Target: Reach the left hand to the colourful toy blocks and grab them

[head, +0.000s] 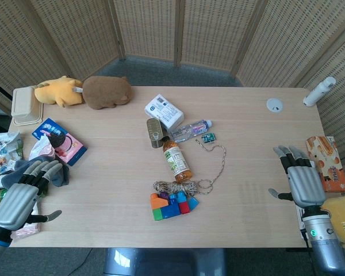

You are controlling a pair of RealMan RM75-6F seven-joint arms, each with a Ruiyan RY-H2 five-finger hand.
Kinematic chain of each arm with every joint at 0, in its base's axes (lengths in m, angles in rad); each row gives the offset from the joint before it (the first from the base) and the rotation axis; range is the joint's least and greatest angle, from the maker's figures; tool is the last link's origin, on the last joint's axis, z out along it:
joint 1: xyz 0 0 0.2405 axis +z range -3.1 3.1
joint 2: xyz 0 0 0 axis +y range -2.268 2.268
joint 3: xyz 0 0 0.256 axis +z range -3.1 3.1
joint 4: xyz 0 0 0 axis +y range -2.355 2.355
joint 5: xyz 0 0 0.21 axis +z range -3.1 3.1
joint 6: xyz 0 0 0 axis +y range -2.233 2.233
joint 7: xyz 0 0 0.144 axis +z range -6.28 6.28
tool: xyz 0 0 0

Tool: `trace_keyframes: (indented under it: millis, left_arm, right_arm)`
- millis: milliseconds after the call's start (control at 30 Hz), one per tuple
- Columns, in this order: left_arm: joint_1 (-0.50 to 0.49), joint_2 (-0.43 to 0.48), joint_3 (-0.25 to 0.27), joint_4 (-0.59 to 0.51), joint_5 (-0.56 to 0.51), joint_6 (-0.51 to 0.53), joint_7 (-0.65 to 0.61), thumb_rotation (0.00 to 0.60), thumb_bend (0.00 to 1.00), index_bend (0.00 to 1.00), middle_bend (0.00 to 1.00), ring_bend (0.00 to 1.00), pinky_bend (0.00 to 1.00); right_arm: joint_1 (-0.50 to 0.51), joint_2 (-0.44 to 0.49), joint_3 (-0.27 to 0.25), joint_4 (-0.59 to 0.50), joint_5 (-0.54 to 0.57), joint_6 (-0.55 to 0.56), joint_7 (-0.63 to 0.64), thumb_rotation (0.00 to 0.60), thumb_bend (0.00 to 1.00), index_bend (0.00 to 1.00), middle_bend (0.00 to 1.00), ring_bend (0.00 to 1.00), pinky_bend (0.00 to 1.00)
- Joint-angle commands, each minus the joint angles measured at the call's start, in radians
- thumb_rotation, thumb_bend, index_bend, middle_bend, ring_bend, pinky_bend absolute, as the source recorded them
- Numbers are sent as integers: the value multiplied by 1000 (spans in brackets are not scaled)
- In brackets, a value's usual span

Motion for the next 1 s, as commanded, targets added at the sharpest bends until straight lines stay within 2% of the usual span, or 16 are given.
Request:
trace_keyframes:
  millis: [33, 567, 1000]
  left_arm:
    - [-5, -7, -3, 2, -4, -8, 0, 600, 0, 0, 0, 0, 0]
    - [-43, -36, -15, -2, -4, -64, 21, 600, 0, 0, 0, 0, 0]
    - [-127, -134, 12, 3, 40, -224, 68, 600, 0, 0, 0, 0, 0]
  right_arm:
    - [-2, 2, 1, -5, 8, -3, 0, 600, 34, 0, 0, 0, 0]
    - [-22, 5, -2, -6, 4, 6, 18, 600, 34, 0, 0, 0, 0]
    - [-38, 27, -3, -13, 8, 12, 28, 600, 34, 0, 0, 0, 0]
